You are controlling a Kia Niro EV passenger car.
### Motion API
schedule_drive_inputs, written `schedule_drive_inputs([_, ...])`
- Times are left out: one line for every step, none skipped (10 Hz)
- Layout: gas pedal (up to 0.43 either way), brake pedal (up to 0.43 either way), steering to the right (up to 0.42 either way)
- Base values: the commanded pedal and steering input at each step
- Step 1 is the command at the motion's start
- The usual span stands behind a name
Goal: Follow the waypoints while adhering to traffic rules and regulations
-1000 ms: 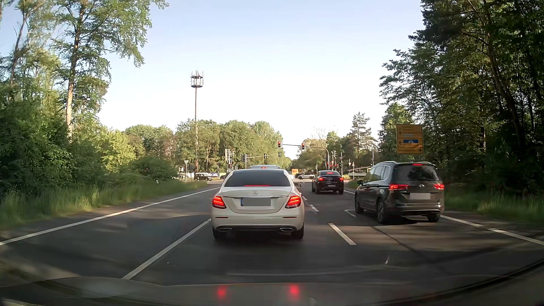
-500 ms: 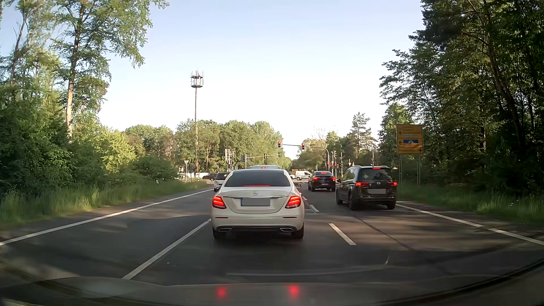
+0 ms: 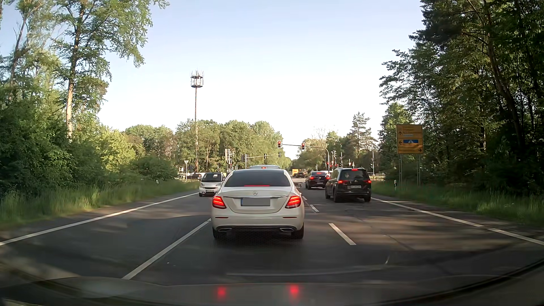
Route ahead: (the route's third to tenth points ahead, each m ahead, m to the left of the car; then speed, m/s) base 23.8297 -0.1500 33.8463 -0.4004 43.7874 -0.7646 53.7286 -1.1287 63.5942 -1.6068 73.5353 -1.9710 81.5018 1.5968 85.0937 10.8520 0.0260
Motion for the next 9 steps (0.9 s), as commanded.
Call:
schedule_drive_inputs([0.0,0.0,-0.004])
schedule_drive_inputs([0.0,0.0,-0.004])
schedule_drive_inputs([0.0,0.0,-0.004])
schedule_drive_inputs([0.0,0.0,-0.005])
schedule_drive_inputs([0.0,0.006,-0.004])
schedule_drive_inputs([0.0,0.0,-0.004])
schedule_drive_inputs([0.0,0.006,-0.004])
schedule_drive_inputs([0.0,0.0,-0.004])
schedule_drive_inputs([0.0,0.0,-0.004])
